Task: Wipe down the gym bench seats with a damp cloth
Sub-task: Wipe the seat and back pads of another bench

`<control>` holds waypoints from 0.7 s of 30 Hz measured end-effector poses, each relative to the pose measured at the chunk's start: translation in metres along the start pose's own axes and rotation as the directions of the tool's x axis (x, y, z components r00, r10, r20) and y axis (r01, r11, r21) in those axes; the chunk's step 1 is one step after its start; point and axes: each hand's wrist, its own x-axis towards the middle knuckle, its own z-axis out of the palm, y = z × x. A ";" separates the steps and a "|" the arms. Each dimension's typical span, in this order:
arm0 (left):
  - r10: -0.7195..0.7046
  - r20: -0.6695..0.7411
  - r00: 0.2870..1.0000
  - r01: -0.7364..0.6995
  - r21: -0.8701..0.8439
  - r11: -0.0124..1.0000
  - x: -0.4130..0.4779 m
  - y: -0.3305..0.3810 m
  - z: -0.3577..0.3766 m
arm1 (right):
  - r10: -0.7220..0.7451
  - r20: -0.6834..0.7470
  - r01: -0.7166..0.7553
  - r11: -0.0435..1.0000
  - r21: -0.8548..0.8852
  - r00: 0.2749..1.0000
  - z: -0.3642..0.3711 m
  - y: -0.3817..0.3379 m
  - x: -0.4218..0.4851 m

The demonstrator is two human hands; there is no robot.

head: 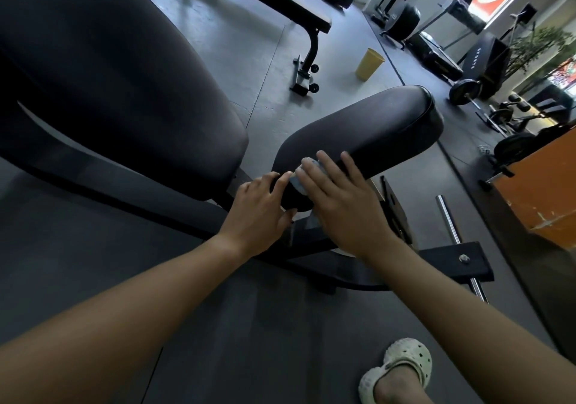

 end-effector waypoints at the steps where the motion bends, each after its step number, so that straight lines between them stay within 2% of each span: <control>1: -0.015 0.000 1.000 0.015 0.007 1.000 0.000 -0.003 0.000 | 0.018 -0.008 -0.018 1.000 -0.012 1.000 -0.006 0.007 0.006; 6: 0.002 0.018 1.000 -0.003 0.004 1.000 0.006 -0.016 -0.004 | 0.241 -0.071 -0.240 0.971 0.026 0.968 -0.021 0.026 0.025; 8: 0.004 0.032 0.999 -0.004 -0.008 1.000 0.009 -0.020 -0.008 | 0.278 -0.063 -0.273 0.959 0.077 0.959 -0.018 0.015 0.027; 13: 0.030 0.089 0.996 -0.027 -0.038 0.999 0.008 -0.030 -0.014 | 0.156 0.032 -0.159 0.983 0.087 0.987 0.003 -0.030 0.019; 17: 0.053 0.139 0.989 -0.049 -0.033 0.998 0.006 -0.035 -0.018 | -0.004 0.124 0.000 0.999 0.037 0.992 0.005 -0.041 0.024; 19: 0.051 0.150 0.987 -0.051 -0.007 0.999 0.007 -0.035 -0.021 | -0.015 0.116 0.014 1.000 0.009 0.993 0.002 -0.033 0.027; 21: 0.046 0.158 0.986 -0.052 0.033 0.998 0.008 -0.035 -0.023 | 0.045 0.051 -0.045 0.999 0.006 0.998 -0.002 -0.023 0.027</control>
